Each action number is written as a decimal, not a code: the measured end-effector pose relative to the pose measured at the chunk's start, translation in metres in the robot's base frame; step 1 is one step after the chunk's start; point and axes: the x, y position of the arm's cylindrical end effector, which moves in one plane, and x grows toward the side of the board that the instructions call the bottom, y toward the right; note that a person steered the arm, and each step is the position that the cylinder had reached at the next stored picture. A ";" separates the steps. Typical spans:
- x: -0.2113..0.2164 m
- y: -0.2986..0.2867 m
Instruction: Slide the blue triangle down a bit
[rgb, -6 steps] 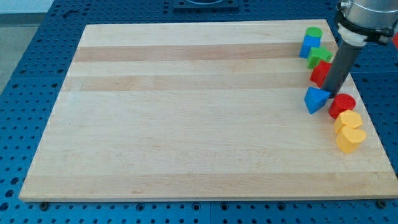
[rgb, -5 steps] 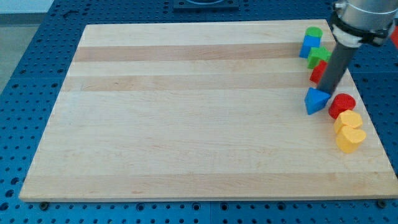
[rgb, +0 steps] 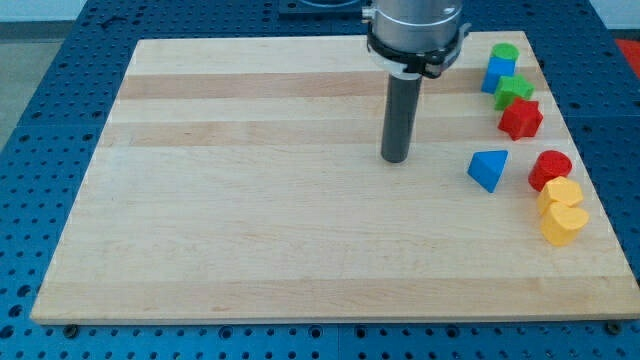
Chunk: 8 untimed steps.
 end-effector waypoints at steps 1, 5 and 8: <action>0.000 0.032; 0.000 0.105; 0.024 0.108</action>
